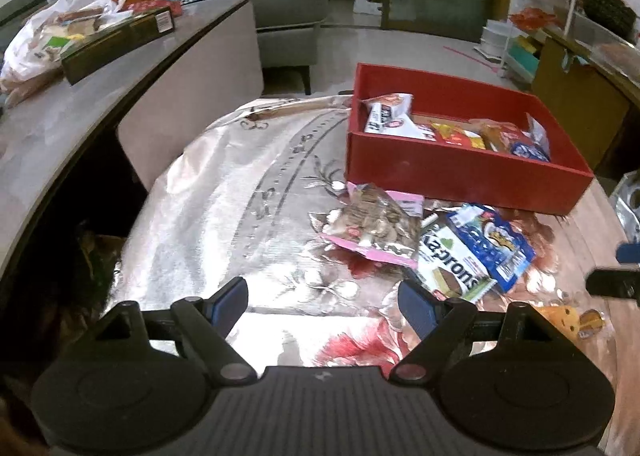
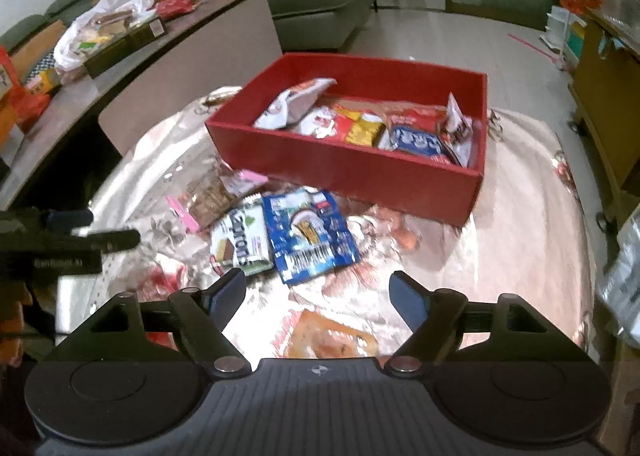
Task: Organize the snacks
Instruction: 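Withdraw both open tools from the red box toward the remaining snacks, then grasp the pink-labelled seed bag with the left tool while the right tool approaches the orange popsicle pack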
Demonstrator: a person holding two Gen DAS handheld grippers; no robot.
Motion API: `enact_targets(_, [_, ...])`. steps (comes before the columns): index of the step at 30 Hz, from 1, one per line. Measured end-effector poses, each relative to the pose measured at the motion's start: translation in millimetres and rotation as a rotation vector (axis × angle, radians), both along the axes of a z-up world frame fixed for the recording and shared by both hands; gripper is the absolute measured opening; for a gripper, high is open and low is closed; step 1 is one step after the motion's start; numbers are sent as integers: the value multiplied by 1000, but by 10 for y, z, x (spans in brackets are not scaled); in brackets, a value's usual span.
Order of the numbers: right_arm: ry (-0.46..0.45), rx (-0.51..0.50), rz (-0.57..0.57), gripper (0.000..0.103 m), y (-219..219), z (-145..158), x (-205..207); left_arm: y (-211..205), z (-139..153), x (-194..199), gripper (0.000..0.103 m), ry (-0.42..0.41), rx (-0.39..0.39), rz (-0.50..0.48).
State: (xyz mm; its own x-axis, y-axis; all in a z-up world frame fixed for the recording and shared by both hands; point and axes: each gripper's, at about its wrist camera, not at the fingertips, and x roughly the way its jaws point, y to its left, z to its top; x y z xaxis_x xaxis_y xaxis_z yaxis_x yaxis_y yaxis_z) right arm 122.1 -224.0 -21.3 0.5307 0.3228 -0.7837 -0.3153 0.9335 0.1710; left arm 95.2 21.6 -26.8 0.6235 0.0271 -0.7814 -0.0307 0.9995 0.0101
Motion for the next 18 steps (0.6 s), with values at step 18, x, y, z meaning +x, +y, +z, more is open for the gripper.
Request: enact_targets(18, [100, -10, 17, 86, -65, -259, 187, -398, -229, 945, 77, 62, 21, -129])
